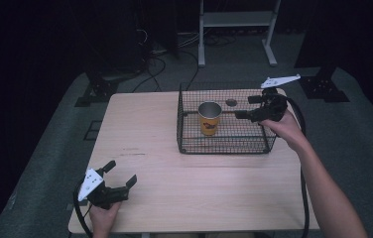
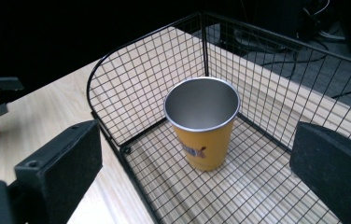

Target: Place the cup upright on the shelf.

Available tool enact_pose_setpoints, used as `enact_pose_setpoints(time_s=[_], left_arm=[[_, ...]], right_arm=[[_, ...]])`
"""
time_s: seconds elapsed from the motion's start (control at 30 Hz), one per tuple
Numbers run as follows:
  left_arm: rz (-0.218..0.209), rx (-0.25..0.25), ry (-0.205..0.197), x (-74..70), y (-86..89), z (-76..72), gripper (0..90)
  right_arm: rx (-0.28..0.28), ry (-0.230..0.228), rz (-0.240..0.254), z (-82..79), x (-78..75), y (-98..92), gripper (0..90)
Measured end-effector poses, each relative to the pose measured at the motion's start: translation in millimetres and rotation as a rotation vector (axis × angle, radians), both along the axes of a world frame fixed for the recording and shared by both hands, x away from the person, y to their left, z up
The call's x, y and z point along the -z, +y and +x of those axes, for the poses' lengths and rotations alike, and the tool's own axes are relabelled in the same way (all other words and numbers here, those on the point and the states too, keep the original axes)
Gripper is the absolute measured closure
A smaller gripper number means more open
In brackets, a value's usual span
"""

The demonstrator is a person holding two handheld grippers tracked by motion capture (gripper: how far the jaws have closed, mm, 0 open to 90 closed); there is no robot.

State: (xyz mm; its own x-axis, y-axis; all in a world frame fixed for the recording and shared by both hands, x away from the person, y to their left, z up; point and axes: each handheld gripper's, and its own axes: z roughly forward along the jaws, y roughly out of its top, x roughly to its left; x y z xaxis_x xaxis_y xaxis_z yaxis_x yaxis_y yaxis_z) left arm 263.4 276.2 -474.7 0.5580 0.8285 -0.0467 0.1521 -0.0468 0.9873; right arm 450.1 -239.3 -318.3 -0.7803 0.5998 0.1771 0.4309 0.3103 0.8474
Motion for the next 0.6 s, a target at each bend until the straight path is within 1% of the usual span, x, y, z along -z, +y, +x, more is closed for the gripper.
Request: enact_pose_setpoints(time_s=[0.27, 0.33, 0.4, 0.43, 0.47, 0.6], left_arm=[[0.002, -0.001, 0.0, 0.0, -0.1, 0.0, 2.2], [0.003, -0.001, 0.0, 0.0, -0.2, -0.1, 2.2], [0.004, -0.001, 0.0, 0.0, -0.2, -0.1, 2.2], [0.004, -0.001, 0.0, 0.0, -0.2, -0.1, 2.2], [0.003, -0.001, 0.0, 0.0, -0.2, -0.1, 2.2], [0.005, -0.002, 0.0, 0.0, -0.3, -0.1, 2.2]], right_arm=[[-0.005, -0.01, 0.009, -11.0, -0.5, -6.5, 1.9], [-0.011, -0.011, 0.013, -14.2, 0.5, -7.8, 1.8], [-0.019, 0.0, 0.002, -16.1, 1.5, -8.5, 1.8], [-0.02, 0.002, 0.004, -17.1, 2.1, -9.1, 1.8], [-0.018, -0.004, 0.01, -18.5, 2.8, -9.9, 1.9], [-0.023, -0.005, 0.013, -23.5, 5.7, -12.2, 1.8]])
